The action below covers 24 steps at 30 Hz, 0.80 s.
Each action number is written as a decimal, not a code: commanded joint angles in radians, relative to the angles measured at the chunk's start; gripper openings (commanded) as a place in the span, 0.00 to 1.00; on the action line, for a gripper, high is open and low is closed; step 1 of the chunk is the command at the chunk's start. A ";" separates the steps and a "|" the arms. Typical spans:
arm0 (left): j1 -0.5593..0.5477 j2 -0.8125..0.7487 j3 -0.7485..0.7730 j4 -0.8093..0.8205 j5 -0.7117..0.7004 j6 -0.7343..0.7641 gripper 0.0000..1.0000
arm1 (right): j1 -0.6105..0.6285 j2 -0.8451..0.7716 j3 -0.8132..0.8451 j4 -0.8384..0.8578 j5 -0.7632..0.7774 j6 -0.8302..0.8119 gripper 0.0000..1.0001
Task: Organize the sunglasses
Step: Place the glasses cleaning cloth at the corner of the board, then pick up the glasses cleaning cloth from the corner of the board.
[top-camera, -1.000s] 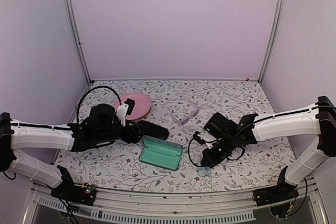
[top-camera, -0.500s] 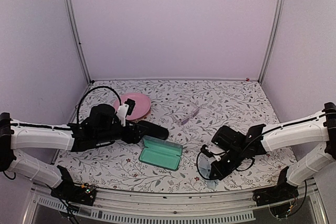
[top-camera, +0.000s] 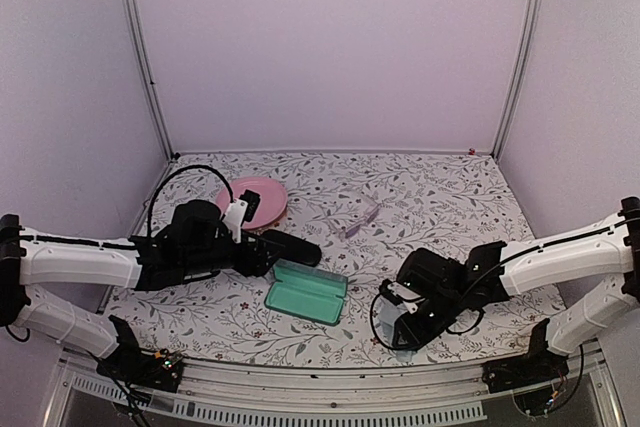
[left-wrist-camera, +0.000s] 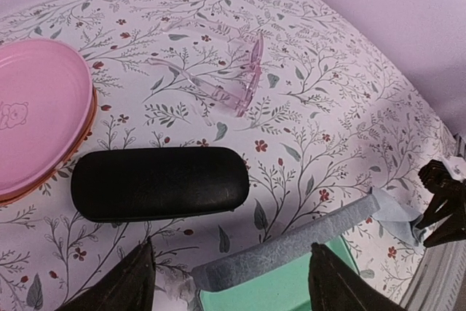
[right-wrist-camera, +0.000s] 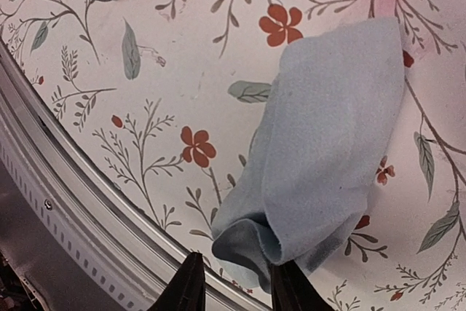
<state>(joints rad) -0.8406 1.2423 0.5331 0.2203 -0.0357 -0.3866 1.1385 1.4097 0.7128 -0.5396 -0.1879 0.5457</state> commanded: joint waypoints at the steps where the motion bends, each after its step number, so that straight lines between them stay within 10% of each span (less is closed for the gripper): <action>1: -0.017 -0.015 0.001 0.006 -0.007 -0.002 0.73 | 0.024 -0.008 0.046 -0.014 0.043 0.013 0.35; 24: -0.023 -0.004 0.004 -0.012 -0.023 0.009 0.74 | 0.035 0.098 0.095 -0.059 0.076 -0.008 0.15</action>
<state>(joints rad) -0.8513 1.2419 0.5331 0.2176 -0.0471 -0.3882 1.1652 1.5105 0.7807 -0.5838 -0.1307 0.5373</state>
